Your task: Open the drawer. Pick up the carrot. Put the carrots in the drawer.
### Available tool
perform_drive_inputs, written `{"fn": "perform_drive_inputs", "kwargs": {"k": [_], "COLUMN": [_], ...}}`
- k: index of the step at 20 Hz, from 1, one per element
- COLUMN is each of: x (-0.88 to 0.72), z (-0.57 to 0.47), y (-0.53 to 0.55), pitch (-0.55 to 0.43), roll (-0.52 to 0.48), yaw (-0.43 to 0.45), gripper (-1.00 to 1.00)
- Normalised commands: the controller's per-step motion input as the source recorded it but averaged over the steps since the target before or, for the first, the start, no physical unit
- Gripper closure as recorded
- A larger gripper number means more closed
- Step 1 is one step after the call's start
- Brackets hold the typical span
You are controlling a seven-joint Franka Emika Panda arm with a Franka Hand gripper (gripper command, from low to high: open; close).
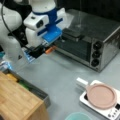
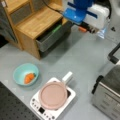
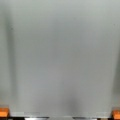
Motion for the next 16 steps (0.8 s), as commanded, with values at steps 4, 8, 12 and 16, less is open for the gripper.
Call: {"fn": "perform_drive_inputs", "kwargs": {"k": [4, 8, 12, 16], "x": [0.01, 0.03, 0.04, -0.01], "z": [-0.06, -0.15, -0.20, -0.19], "y": [-0.09, -0.31, -0.47, -0.41], "pitch": [0.127, 0.101, 0.035, -0.032], "roll": [0.007, 0.014, 0.013, -0.002], "yaw": [0.111, 0.108, 0.112, 0.107], "gripper": [-1.00, -1.00, -1.00, -1.00]}}
